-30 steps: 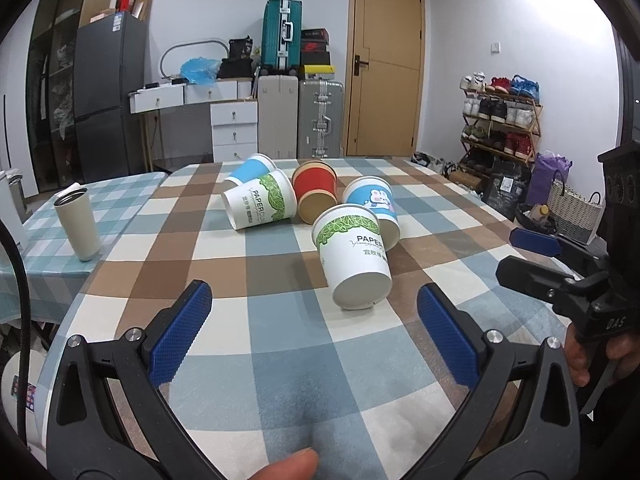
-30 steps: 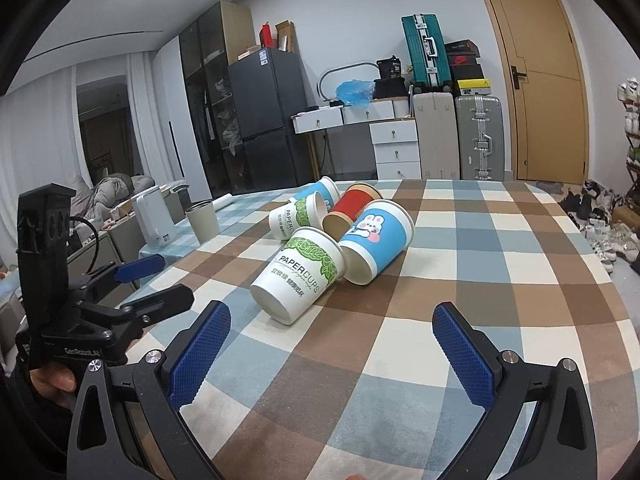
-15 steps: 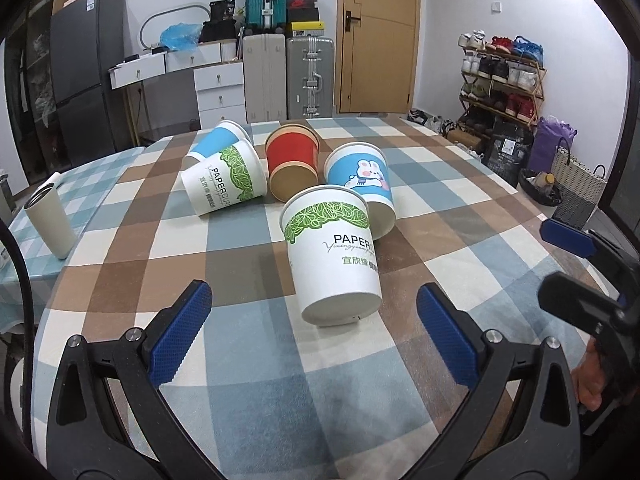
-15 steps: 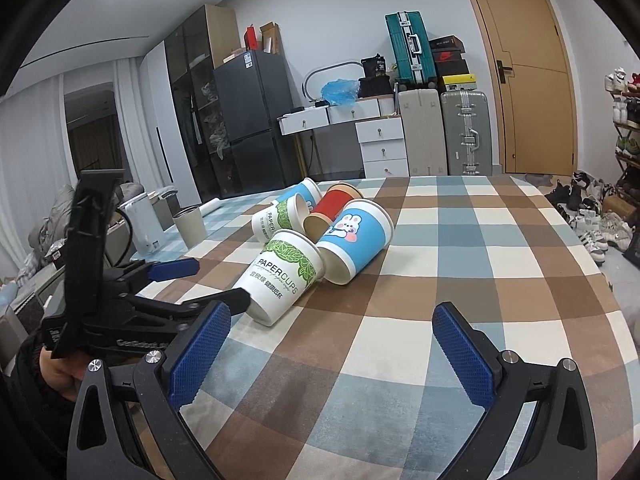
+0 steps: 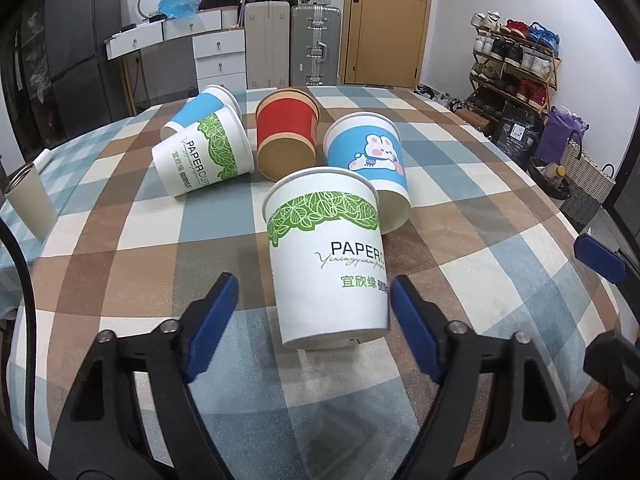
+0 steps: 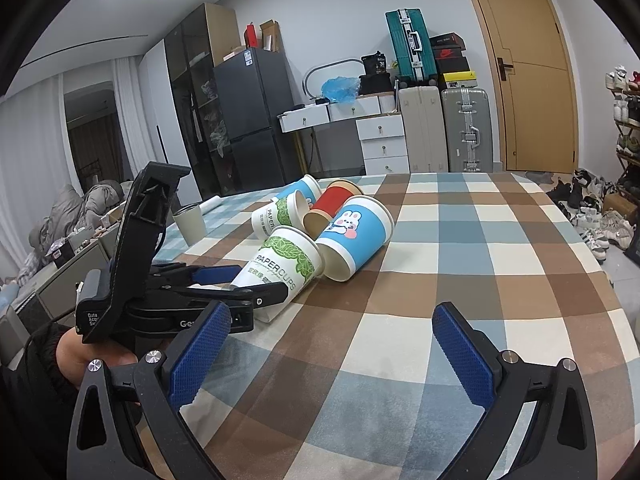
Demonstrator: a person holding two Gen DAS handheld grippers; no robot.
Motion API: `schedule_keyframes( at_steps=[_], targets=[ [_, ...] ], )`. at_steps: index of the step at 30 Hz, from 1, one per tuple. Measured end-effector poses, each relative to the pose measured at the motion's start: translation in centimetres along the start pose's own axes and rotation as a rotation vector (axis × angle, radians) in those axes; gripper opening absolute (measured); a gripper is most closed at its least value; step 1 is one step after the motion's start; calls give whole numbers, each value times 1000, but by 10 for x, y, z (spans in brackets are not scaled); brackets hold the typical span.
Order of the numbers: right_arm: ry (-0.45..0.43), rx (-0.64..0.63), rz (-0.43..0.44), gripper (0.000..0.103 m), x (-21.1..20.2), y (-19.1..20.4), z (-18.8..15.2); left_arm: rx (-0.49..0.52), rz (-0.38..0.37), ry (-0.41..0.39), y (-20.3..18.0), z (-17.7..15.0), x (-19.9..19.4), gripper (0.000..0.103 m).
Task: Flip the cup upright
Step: 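Move the left gripper to the white leaf-print cup and close on it, then lift the white leaf-print cup with the left gripper and rotate it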
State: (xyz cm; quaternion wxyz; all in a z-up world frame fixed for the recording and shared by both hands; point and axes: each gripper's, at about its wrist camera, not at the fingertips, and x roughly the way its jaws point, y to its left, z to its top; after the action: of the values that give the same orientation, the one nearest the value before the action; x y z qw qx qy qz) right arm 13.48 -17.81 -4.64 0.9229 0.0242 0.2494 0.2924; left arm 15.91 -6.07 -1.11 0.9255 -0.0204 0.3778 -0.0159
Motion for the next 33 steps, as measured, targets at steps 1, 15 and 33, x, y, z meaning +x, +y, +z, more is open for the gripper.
schedule_keyframes(
  at_steps=[1,15,33],
  targets=[
    [0,0,0,103,0,0,0,-2,-6,4,0,0,1,62],
    [8,-12,19,103,5,6,0,-54,-1,-61,9,-20,-37,56],
    [42,-23,60,103,11,17,-4,-118,7,-144,24,-59,-107,56]
  ],
)
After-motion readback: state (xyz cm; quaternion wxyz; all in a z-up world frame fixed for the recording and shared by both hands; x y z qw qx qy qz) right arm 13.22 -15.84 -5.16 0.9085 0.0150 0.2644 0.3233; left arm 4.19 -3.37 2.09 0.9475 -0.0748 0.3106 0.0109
